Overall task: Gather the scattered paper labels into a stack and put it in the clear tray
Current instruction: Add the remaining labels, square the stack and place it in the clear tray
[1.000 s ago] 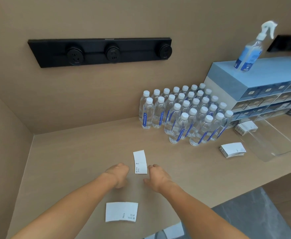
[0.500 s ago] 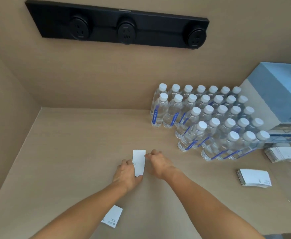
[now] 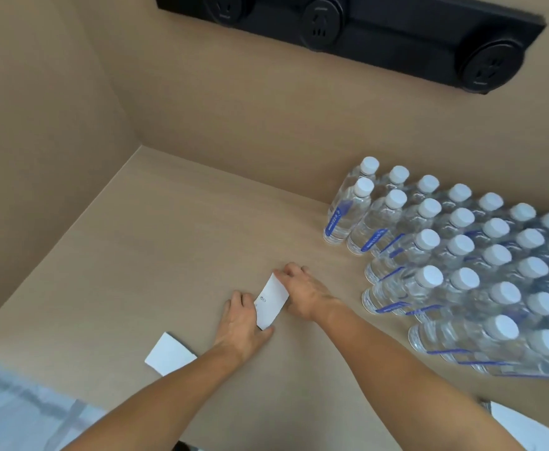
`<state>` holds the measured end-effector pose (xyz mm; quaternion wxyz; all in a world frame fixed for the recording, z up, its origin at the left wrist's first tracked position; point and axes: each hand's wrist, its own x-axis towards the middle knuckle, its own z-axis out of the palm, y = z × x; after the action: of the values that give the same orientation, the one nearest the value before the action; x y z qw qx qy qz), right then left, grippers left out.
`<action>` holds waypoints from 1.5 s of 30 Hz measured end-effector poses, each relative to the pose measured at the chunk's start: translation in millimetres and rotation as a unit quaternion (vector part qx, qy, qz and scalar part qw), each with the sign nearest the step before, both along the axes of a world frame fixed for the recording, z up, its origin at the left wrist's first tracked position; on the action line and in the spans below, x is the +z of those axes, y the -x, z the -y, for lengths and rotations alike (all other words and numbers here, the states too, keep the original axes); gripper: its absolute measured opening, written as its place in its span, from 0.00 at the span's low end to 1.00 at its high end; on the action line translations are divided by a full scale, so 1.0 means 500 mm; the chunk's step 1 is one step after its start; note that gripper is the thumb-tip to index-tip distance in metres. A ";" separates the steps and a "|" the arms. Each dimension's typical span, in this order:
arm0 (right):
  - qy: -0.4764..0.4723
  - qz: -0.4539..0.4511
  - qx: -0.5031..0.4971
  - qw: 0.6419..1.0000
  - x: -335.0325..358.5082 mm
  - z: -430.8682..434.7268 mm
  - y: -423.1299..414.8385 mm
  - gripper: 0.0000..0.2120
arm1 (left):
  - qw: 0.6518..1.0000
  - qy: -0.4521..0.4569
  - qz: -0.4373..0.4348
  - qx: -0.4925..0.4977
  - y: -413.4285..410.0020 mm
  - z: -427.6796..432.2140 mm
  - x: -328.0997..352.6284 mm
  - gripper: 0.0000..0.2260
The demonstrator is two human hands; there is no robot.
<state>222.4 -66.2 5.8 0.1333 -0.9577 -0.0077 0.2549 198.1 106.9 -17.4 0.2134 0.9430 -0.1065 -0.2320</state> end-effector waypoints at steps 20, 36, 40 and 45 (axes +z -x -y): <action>-0.092 0.043 -0.262 0.960 -0.003 -0.034 0.075 0.17 | 0.977 -0.042 0.012 -0.208 -0.065 -0.022 0.059 0.17; -0.006 0.081 -0.293 0.953 -0.058 -0.103 0.154 0.26 | 0.922 -0.110 0.045 -0.368 -0.168 0.025 0.037 0.22; -0.024 0.102 -0.308 0.946 -0.057 -0.111 0.160 0.28 | 0.915 -0.135 0.036 -0.378 -0.172 0.019 0.040 0.21; -0.030 0.117 -0.310 0.943 -0.034 -0.139 0.174 0.30 | 0.887 -0.144 0.096 -0.428 -0.176 -0.016 0.058 0.22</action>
<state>135.4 3.2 -11.3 0.2321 -0.9315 0.2662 0.0872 285.9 114.8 11.7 -0.0556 0.8439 -0.4852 -0.2222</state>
